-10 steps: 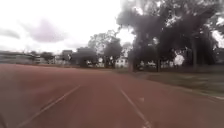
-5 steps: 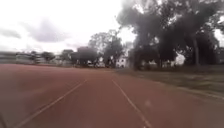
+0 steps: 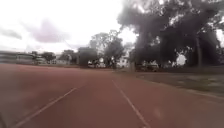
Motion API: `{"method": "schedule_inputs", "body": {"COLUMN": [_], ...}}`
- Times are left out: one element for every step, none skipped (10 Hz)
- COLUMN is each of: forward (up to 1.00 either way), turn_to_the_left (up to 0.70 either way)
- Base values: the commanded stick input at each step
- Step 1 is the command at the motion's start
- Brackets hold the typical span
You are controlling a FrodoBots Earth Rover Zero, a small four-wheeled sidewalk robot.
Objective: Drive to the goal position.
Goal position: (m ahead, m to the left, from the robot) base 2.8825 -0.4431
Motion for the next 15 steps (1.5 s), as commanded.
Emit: {"method": "schedule_inputs", "body": {"forward": [0.67,0.67,0.67,0.67,0.67,0.67,0.67,0.67,0.67,0.67,0.67,0.67,0.67,0.67,0.67], "turn_to_the_left": [0.00,0.00,0.00,0.00,0.00,0.00,0.00,0.00,0.00,0.00,0.00,0.00,0.00,0.00,0.00]}}
